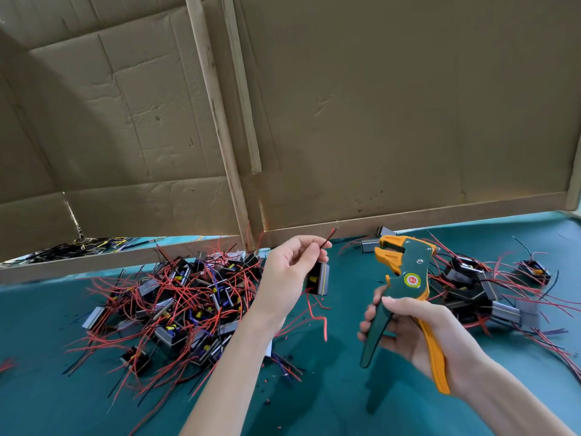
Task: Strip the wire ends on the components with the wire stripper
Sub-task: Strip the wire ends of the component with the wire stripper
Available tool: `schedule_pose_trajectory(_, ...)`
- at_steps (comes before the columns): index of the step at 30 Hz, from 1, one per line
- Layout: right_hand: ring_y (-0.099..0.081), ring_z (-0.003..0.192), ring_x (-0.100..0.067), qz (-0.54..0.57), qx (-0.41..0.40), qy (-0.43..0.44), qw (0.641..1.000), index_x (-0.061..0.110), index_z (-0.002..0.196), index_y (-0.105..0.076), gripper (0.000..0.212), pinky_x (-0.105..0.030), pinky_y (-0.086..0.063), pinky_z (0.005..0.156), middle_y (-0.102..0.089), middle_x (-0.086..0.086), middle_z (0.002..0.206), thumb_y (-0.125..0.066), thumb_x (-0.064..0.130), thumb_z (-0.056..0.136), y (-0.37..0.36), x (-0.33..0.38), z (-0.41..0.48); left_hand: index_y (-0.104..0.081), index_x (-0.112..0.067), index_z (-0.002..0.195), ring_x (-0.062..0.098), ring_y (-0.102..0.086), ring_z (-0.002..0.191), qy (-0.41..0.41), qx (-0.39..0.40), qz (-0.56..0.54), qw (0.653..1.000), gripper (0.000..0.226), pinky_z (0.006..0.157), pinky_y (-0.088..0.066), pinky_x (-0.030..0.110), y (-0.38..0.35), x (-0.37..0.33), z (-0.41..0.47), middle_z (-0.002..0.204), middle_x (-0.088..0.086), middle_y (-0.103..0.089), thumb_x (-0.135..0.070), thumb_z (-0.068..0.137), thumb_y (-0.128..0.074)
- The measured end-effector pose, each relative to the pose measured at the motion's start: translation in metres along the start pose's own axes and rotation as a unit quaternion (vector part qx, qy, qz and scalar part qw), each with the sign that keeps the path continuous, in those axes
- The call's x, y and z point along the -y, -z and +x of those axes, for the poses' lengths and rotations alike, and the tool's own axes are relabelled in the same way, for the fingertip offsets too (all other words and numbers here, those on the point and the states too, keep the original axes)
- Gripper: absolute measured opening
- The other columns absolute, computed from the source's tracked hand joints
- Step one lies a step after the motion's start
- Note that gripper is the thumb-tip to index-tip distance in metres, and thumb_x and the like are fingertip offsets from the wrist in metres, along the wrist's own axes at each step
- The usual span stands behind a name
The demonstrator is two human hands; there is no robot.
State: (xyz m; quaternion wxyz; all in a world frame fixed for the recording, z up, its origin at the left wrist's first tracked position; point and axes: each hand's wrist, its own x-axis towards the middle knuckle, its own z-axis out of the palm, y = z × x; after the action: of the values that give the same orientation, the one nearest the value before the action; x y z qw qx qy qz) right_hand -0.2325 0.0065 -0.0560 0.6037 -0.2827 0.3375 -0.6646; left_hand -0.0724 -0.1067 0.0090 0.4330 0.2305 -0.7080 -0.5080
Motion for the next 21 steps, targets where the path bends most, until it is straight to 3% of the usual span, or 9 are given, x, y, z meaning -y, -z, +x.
schedule_pose_trajectory(4,-0.066,0.073,-0.038,-0.051,0.043,-0.007,0.998,0.004,0.083,-0.070,0.042,-0.048,-0.056,0.072,-0.063,-0.022,0.079,-0.091,0.021,0.052,0.000,-0.004,0.001,-0.068,-0.024,0.083,0.004,-0.057,0.075,-0.024,0.027,0.050,0.998,0.017,0.074,-0.045,0.010,0.003,-0.003,0.000,0.074,-0.009,-0.064,-0.011,0.092,-0.061)
schedule_pose_trajectory(7,-0.065,0.075,-0.041,-0.077,0.066,-0.018,0.995,0.003,0.086,-0.069,0.043,-0.051,-0.055,0.074,-0.063,-0.024,0.081,-0.091,0.022,0.055,-0.001,-0.004,0.000,-0.068,-0.027,0.082,0.009,-0.052,0.073,-0.037,0.048,0.093,0.994,0.016,0.073,-0.043,0.016,0.006,-0.005,0.000,0.071,-0.010,-0.062,-0.014,0.090,-0.063)
schedule_pose_trajectory(11,-0.064,0.075,-0.040,-0.096,0.093,-0.028,0.991,0.002,0.088,-0.066,0.041,-0.050,-0.054,0.074,-0.062,-0.025,0.081,-0.089,0.020,0.059,-0.003,-0.003,-0.002,-0.067,-0.031,0.084,0.003,-0.050,0.067,-0.040,0.074,0.142,0.986,0.020,0.069,-0.040,0.011,0.007,-0.011,-0.002,0.066,-0.018,-0.060,-0.012,0.091,-0.063)
schedule_pose_trajectory(13,-0.064,0.075,-0.041,-0.108,0.106,-0.029,0.988,0.002,0.089,-0.066,0.040,-0.050,-0.054,0.074,-0.062,-0.026,0.081,-0.088,0.020,0.061,-0.005,-0.002,-0.004,-0.067,-0.030,0.085,0.006,-0.050,0.070,-0.042,0.084,0.169,0.981,0.019,0.071,-0.041,0.014,0.007,-0.013,-0.003,0.073,-0.012,-0.060,-0.013,0.092,-0.062)
schedule_pose_trajectory(15,-0.064,0.075,-0.042,-0.119,0.113,-0.032,0.986,0.002,0.089,-0.066,0.039,-0.051,-0.054,0.075,-0.062,-0.027,0.081,-0.088,0.020,0.062,-0.006,0.000,-0.004,-0.064,-0.029,0.087,0.015,-0.052,0.078,-0.043,0.093,0.202,0.974,0.016,0.077,-0.041,0.020,0.008,-0.015,-0.003,0.089,0.005,-0.060,-0.015,0.094,-0.059)
schedule_pose_trajectory(17,-0.064,0.075,-0.041,-0.120,0.120,-0.037,0.985,0.001,0.089,-0.066,0.038,-0.052,-0.053,0.075,-0.062,-0.027,0.081,-0.088,0.018,0.063,-0.006,0.000,-0.005,-0.061,-0.027,0.087,0.010,-0.050,0.078,-0.047,0.107,0.232,0.966,0.015,0.074,-0.038,0.013,0.010,-0.018,-0.004,0.097,0.010,-0.058,-0.015,0.096,-0.056)
schedule_pose_trajectory(19,-0.064,0.075,-0.041,-0.122,0.130,-0.041,0.983,0.000,0.090,-0.065,0.035,-0.052,-0.053,0.075,-0.062,-0.027,0.081,-0.086,0.016,0.067,-0.006,0.001,-0.006,-0.057,-0.028,0.086,0.001,-0.045,0.071,-0.056,0.124,0.262,0.955,0.019,0.069,-0.035,0.010,0.012,-0.021,-0.005,0.092,0.003,-0.056,-0.015,0.098,-0.052)
schedule_pose_trajectory(21,-0.063,0.076,-0.041,-0.127,0.137,-0.041,0.981,0.001,0.091,-0.065,0.032,-0.052,-0.053,0.076,-0.062,-0.027,0.082,-0.084,0.016,0.070,-0.006,0.001,-0.007,-0.055,-0.025,0.086,0.008,-0.051,0.069,-0.051,0.138,0.267,0.952,0.018,0.064,-0.038,0.020,0.013,-0.023,-0.006,0.082,-0.010,-0.058,-0.014,0.099,-0.050)
